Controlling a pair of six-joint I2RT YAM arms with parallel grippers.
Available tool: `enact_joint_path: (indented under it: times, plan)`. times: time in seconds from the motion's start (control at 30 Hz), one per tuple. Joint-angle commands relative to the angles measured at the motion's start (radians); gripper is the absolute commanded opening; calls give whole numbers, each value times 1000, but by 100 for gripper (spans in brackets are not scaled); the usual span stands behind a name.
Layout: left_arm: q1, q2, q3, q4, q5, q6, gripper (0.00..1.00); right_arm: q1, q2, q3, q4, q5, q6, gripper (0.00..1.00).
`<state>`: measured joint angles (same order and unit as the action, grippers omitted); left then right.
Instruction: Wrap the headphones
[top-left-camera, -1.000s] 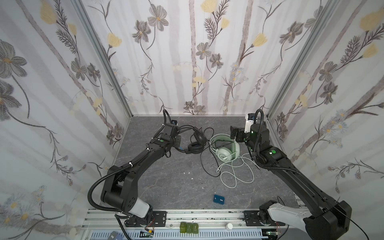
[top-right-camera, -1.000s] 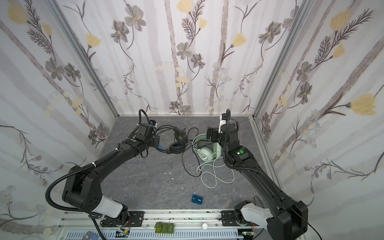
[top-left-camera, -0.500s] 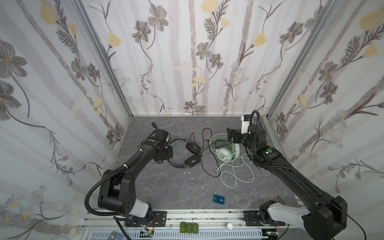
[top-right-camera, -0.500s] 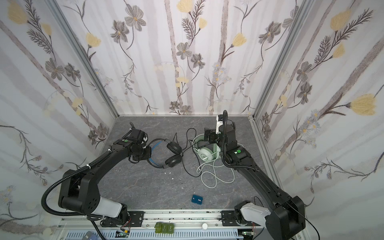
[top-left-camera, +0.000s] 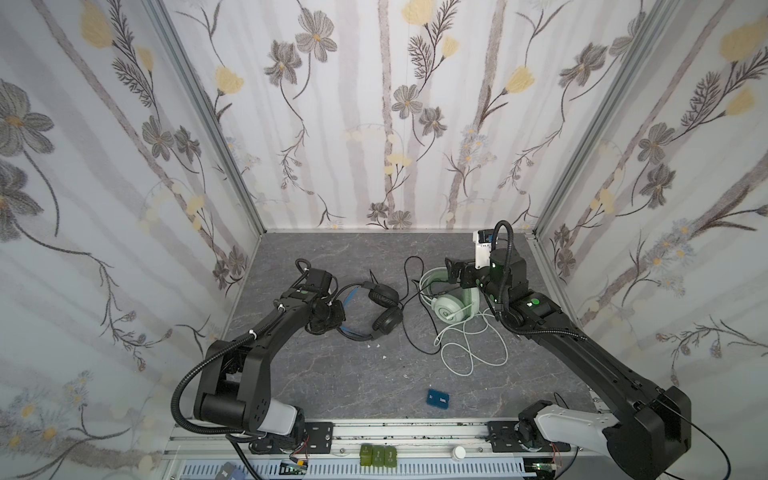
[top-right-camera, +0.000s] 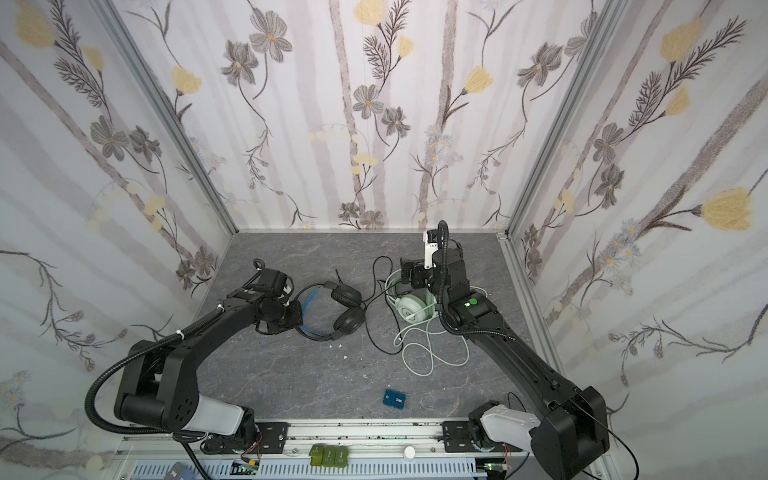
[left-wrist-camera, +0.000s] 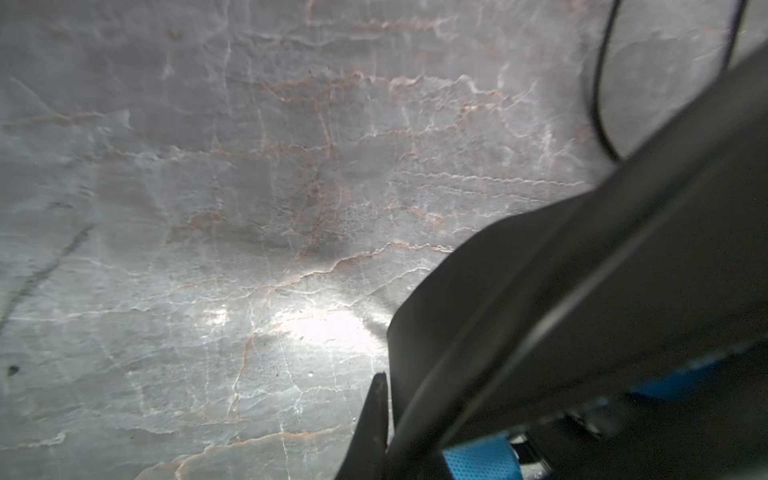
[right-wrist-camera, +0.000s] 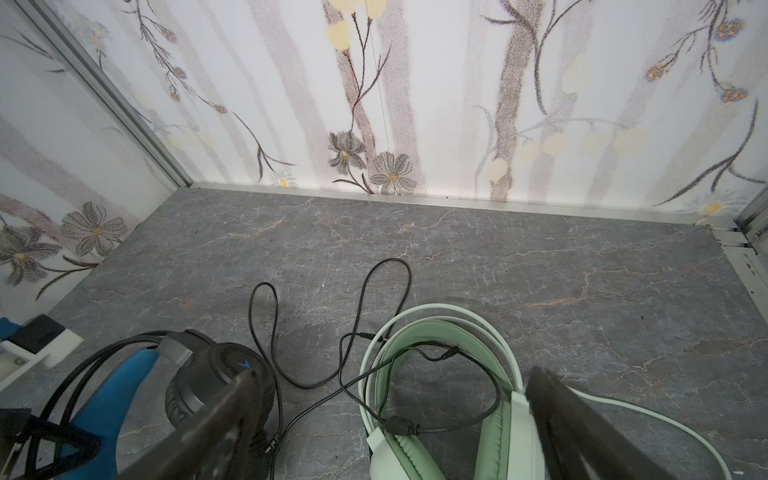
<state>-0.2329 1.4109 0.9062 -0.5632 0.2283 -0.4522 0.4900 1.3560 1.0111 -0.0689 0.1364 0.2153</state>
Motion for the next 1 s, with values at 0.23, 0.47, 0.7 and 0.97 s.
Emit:
enact_joint_path:
  times: [0.23,0.47,0.7,0.97]
  plan:
    - [-30,-329,-38,307,-82,395,0,40,61,122,127,-565,-179,100]
    - [-46,-294,72,227,-70,579,0,84,233,434,-123,-746,-323,100]
    - [-77,-264,110,229,-76,630,0,154,383,549,-250,-811,-393,100]
    - [-105,-222,144,197,-48,675,0,173,478,558,-236,-793,-393,99]
